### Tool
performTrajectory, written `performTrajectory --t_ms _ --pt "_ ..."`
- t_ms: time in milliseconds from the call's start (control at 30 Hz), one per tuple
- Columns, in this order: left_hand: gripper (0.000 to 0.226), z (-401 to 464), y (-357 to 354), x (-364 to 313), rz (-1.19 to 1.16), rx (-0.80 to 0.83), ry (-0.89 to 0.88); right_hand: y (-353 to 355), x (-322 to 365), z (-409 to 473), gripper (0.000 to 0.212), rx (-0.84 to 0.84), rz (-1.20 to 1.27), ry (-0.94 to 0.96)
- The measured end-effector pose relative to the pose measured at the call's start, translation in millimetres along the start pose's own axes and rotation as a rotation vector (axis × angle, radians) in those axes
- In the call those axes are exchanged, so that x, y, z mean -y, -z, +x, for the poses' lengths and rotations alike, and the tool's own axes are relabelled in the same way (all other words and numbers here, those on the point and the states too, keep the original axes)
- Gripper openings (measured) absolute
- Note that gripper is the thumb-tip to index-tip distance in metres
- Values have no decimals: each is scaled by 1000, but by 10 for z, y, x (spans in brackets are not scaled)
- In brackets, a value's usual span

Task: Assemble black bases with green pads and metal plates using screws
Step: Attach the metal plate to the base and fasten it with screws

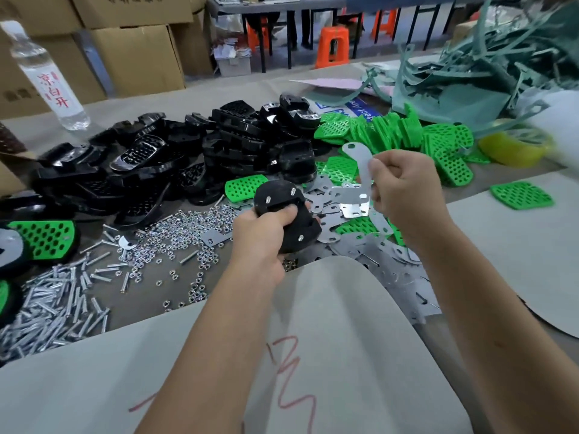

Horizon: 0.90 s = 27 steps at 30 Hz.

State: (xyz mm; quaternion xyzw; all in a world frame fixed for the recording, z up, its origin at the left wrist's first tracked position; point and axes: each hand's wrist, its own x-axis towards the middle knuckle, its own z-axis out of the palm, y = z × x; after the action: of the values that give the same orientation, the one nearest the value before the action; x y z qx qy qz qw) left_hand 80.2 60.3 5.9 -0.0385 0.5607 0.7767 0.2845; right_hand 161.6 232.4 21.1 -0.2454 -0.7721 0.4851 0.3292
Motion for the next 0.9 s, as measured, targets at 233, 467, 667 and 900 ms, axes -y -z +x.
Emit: performTrajectory --t_ms 233,467,667,900 --pt "32 -4 335 -113 29 -99 -31 -490 163 -198 18 265 563 -118" --pt "31 -40 876 -291 1 -106 -43 -1158 359 -357 50 326 831 -193" --pt "30 -11 1005 -302 -11 -39 -142 -1405 270 -543 25 385 692 -163" --pt "31 -2 1058 -293 19 -19 -155 -1406 228 -570 20 413 455 28"
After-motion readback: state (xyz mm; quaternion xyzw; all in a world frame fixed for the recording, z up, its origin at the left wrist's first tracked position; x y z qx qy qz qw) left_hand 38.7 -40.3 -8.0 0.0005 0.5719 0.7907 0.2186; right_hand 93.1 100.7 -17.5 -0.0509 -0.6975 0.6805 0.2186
